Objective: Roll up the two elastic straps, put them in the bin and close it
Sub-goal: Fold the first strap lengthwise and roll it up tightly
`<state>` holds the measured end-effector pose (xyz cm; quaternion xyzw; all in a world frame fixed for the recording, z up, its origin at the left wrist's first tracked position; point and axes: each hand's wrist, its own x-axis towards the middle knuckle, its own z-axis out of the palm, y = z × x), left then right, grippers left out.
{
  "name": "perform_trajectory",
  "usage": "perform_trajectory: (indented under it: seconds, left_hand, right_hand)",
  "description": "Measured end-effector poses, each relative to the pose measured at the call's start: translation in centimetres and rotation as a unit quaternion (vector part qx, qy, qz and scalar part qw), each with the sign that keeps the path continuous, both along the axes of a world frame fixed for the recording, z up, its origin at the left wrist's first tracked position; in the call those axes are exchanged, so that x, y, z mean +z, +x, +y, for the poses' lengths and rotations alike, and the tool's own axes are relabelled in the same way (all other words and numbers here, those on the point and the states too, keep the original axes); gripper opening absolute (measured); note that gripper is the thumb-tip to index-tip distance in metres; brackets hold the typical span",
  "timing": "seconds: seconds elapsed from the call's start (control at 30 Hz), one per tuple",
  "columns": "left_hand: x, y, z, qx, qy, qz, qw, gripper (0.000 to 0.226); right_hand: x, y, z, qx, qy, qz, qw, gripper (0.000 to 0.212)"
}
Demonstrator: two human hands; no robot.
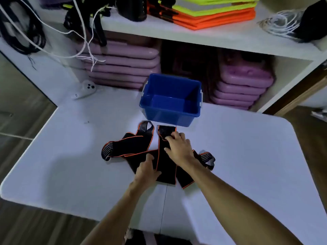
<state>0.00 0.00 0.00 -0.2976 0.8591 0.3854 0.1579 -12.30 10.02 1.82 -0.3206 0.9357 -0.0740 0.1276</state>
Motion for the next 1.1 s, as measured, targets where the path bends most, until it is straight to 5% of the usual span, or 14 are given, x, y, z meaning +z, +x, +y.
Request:
perform_trajectory:
  seconds: [0.17,0.37,0.57,0.73,1.1]
  left_hand:
    - [-0.9,0.4,-0.2,0.033,0.041,0.003,0.999,0.054]
    - [-1.2,1.4,-2.7,0.003,0.071,0.017,0.997,0.047]
    - [0.7,3.2,-7.8,-0.076,0.111,-0.043,0.990,0.011]
    - [3.4,5.5,-12.0,-0.074,0.199,-0.068,0.975,0.024]
    - [2.0,5.6,-12.6,-0.147,0.153,-0.071,0.975,0.016]
  right_hand:
    - [-1.4,-0.2,-0.3,-0.001,0.002,0.021,1.000,0.035]
    - [-1.6,-0.9,0.9,-0.080,-0.131,-0.007,0.988,0.011]
    - [1.2,-2.9,4.3,-0.311,-0.305,-0.068,0.898,0.013]
    - [2.5,-3.3,8.6,-0.388,-0.305,-0.047,0.869,0.019]
    - [2.0,3.2,12.4,-0.434,-0.313,-0.070,0.842,0.027]
